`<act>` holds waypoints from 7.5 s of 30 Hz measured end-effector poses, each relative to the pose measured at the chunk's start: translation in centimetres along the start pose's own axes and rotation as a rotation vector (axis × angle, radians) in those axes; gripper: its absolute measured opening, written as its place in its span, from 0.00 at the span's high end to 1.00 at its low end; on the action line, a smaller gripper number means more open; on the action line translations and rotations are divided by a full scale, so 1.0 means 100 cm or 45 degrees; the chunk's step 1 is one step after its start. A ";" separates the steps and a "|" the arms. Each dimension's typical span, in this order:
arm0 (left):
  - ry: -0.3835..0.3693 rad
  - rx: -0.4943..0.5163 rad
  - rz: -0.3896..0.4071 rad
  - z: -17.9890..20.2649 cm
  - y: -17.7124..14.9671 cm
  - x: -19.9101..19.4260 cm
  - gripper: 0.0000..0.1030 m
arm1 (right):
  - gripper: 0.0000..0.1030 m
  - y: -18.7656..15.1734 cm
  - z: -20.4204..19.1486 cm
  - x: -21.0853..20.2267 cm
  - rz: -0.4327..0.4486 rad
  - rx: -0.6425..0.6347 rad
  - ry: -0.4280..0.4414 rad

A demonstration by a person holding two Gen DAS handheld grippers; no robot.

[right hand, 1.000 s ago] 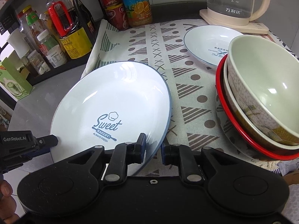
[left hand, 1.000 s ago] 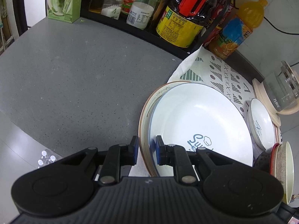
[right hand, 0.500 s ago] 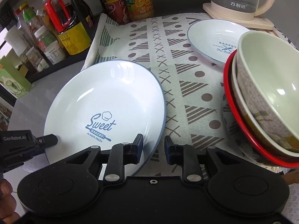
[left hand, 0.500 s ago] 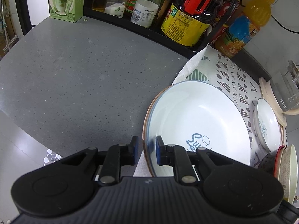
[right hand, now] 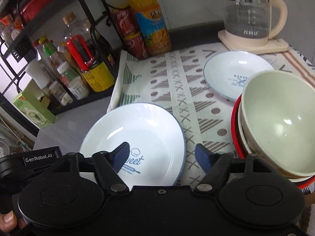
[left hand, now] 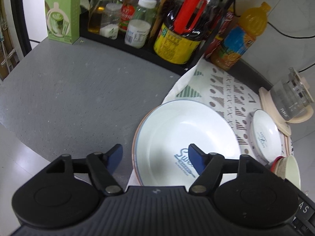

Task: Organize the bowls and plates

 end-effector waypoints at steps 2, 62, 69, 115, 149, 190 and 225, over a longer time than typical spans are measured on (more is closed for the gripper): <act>-0.022 0.016 0.013 0.007 0.002 -0.007 0.26 | 0.22 0.006 -0.001 -0.007 0.033 -0.006 0.000; -0.121 0.109 -0.292 0.236 -0.024 0.144 0.61 | 0.44 0.093 0.244 0.051 -0.145 0.260 -0.133; -0.093 0.088 -0.355 0.240 -0.032 0.170 0.75 | 0.63 0.083 0.264 0.080 -0.257 0.287 -0.117; -0.176 0.138 -0.145 0.219 0.011 0.112 0.90 | 0.90 0.109 0.212 0.077 -0.159 0.170 0.091; -0.160 0.043 -0.053 0.068 0.011 0.024 0.90 | 0.89 0.057 0.064 0.020 -0.112 0.035 0.183; -0.010 0.083 -0.156 0.003 -0.022 0.053 0.86 | 0.88 -0.020 0.013 0.037 -0.201 -0.187 -0.059; -0.012 -0.080 -0.077 -0.029 -0.007 0.050 0.74 | 0.70 -0.029 0.005 0.041 -0.214 -0.166 0.037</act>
Point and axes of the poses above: each gripper's, at about its wrist camera, not at the fingertips, and x roughly the way its jaws point, z to its right, y to its top, the point moved 9 cm from there along x, roughly the way its jaws point, and after that the axes turned 9 degrees about -x, right-handed, at the moved point
